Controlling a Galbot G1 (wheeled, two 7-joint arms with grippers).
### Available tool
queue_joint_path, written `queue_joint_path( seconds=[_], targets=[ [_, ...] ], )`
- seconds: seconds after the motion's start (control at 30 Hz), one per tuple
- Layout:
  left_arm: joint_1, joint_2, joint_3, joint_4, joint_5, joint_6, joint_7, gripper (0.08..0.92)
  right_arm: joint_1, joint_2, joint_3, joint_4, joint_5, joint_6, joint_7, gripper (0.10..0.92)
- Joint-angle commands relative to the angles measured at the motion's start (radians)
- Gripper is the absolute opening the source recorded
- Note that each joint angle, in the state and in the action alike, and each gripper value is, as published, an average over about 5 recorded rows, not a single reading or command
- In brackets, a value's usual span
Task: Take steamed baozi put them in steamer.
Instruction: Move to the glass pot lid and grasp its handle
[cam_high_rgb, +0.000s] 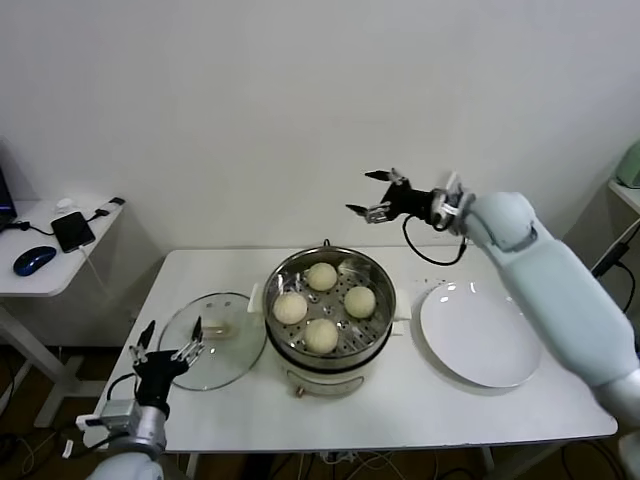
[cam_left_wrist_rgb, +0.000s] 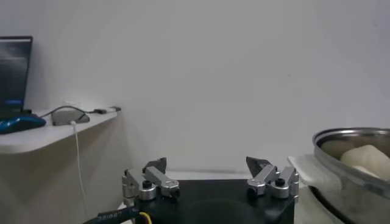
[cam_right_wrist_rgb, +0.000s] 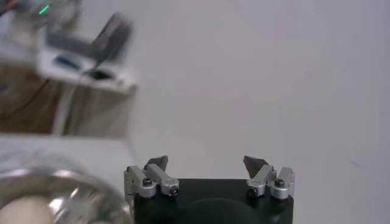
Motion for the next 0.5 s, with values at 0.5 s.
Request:
queue_joint_path(
  seconds=[0.5],
  targets=[
    [-0.13,0.121,0.024,0.265,1.005,-0.137,-0.189,0.823,-0.861,0.191,0.542,0.204,0.148,0.306,0.393,0.823]
  ],
)
